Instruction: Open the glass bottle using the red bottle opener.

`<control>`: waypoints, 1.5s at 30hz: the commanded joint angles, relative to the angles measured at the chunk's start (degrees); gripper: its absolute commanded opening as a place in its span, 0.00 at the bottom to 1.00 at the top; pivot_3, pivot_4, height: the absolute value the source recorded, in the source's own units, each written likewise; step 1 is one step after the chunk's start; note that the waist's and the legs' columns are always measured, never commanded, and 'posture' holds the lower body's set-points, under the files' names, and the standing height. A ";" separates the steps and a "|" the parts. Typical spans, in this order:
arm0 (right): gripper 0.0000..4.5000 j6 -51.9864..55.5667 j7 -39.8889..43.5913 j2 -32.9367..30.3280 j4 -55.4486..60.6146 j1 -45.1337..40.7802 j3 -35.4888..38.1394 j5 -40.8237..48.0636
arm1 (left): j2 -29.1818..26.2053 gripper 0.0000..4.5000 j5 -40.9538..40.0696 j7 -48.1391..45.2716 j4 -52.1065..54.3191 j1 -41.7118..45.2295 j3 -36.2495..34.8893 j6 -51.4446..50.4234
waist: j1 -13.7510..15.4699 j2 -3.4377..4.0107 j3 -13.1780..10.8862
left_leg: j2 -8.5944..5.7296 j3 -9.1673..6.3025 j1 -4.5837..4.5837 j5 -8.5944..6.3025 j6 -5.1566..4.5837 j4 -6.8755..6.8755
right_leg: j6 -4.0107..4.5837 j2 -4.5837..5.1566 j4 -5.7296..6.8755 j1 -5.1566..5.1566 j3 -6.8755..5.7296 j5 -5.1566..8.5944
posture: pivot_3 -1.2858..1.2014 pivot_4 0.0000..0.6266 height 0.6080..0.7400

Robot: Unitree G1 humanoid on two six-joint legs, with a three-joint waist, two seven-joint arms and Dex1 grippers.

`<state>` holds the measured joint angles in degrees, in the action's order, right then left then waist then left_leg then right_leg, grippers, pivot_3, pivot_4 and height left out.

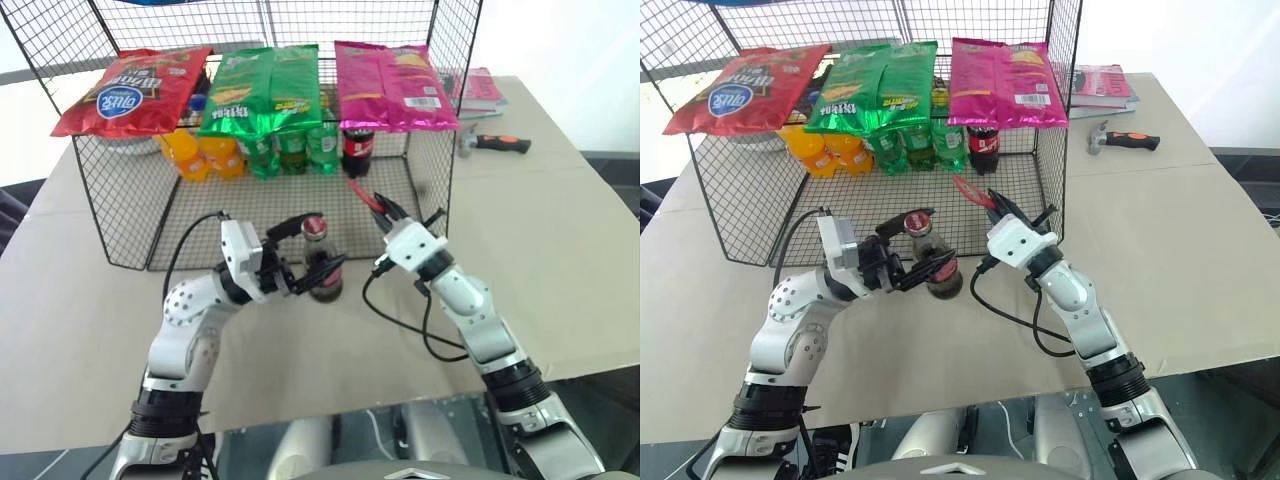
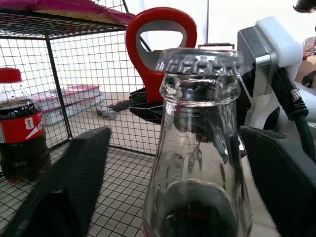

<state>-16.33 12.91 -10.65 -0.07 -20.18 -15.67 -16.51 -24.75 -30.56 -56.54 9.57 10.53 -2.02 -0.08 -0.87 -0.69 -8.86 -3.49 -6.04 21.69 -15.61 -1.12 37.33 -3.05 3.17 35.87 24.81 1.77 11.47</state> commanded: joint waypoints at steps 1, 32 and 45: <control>0.00 -1.04 -0.51 0.51 1.63 -0.97 0.67 0.69 | -0.22 0.68 -0.22 0.08 1.90 0.40 -0.69 0.69 | 0.00 0.00 0.00 | 0.00 0.00 -0.01 0.00 0.00 0.01 | 0.00 0.00 0.00 0.00 0.00 0.00 | 0.52 0.24 1.00; 0.00 -2.71 0.38 0.20 1.30 -1.23 -1.06 -0.92 | -0.31 0.41 -0.66 -1.67 1.22 -2.71 -0.51 2.89 | -0.01 -0.05 0.14 | 0.01 0.07 -0.14 0.00 0.00 0.07 | 0.06 -0.02 0.06 -0.11 0.04 -0.06 | 0.52 0.24 1.00; 0.00 -6.71 1.87 -5.30 3.92 -2.65 -8.23 -15.01 | 0.55 0.41 -0.21 -1.35 -0.96 -2.91 -0.01 4.96 | 0.00 -0.07 0.20 | 0.02 0.23 -0.76 -0.01 -0.02 0.01 | 0.06 -0.05 0.04 -0.63 0.17 -0.05 | 0.52 0.24 1.00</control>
<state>-22.82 13.53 -15.76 1.09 -22.89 -22.25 -29.86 -24.26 -31.64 -57.75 9.67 8.32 -2.32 5.28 -0.87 -0.75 -8.66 -3.46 -5.80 20.73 -15.62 -1.15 37.30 -2.99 3.11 35.89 24.00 1.94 11.43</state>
